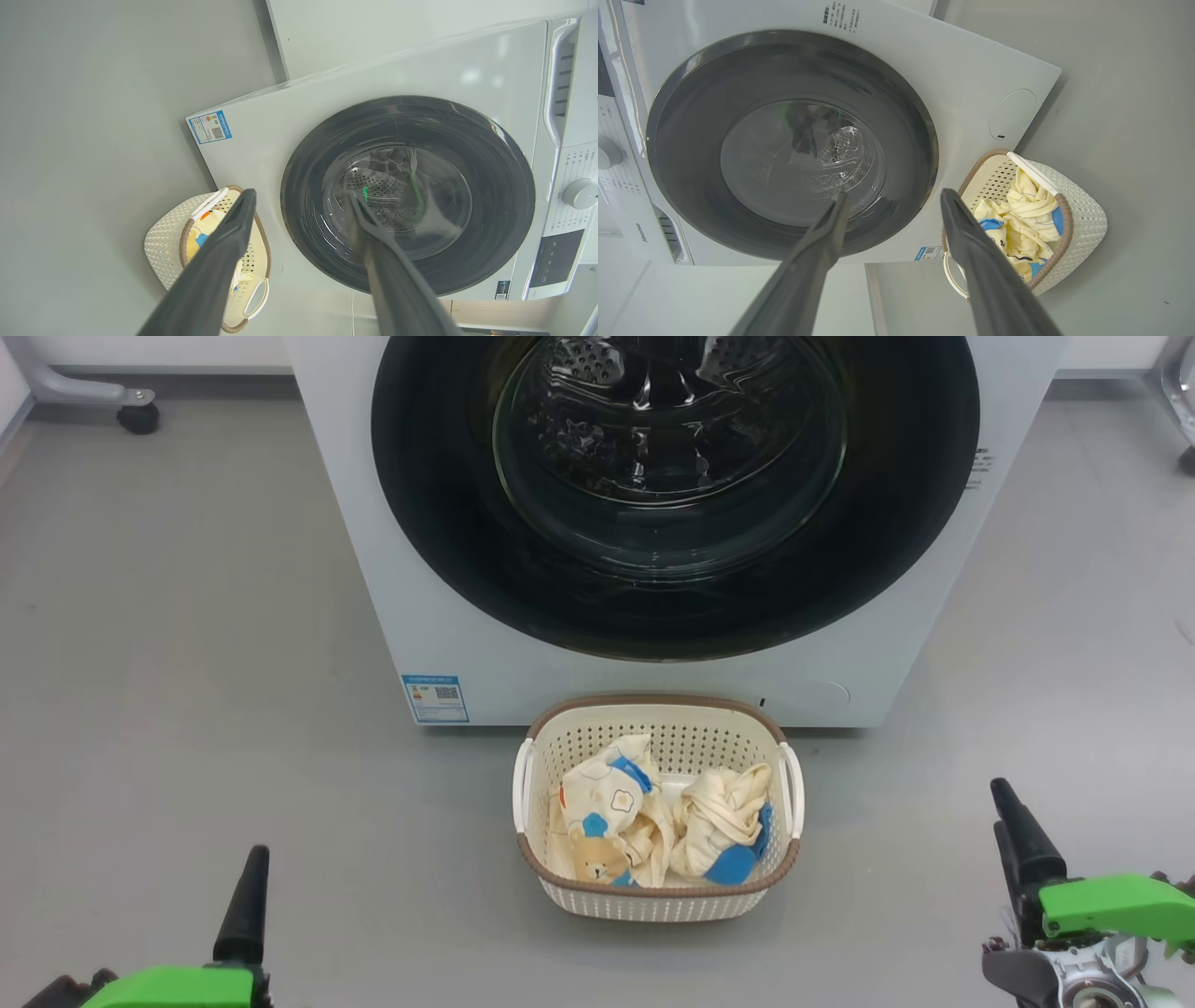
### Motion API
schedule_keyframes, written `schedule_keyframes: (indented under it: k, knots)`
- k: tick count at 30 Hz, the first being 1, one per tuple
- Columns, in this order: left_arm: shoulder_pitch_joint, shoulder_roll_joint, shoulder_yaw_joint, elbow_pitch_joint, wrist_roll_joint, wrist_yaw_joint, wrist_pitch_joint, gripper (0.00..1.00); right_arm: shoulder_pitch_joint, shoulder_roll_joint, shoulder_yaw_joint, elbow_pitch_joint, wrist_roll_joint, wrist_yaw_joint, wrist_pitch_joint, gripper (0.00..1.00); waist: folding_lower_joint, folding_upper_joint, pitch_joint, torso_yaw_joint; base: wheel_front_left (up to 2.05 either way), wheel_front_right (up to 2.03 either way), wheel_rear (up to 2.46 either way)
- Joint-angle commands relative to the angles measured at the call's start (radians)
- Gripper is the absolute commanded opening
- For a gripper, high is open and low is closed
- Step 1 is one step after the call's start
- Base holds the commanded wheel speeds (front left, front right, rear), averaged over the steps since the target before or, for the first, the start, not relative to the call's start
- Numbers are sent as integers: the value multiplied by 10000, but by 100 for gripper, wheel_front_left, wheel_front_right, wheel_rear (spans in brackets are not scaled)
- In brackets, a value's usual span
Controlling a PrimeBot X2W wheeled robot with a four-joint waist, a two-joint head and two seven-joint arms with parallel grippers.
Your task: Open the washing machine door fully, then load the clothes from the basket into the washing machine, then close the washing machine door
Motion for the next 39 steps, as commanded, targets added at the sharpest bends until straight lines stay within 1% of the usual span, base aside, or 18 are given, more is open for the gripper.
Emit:
schedule_keyframes:
  k: [1,13,22,39]
  knots:
    - [-531,248,109,-419,264,-4,-98,100,-605,-307,95,-367,-240,0,-121,100,0,0,5,4,0,0,0]
    - [-592,428,-47,-561,2273,-5,-450,100,-783,-536,447,-453,-1730,0,-474,100,0,0,1,28,0,0,0]
    - [-595,507,-99,-574,3776,-5,-715,100,-896,-758,755,-414,-3238,0,-740,100,0,0,-31,38,0,0,0]
    - [-649,714,-285,-503,6478,-7,-1244,100,-1053,-1088,1378,-375,-5481,0,-1271,100,0,0,-72,46,0,0,0]
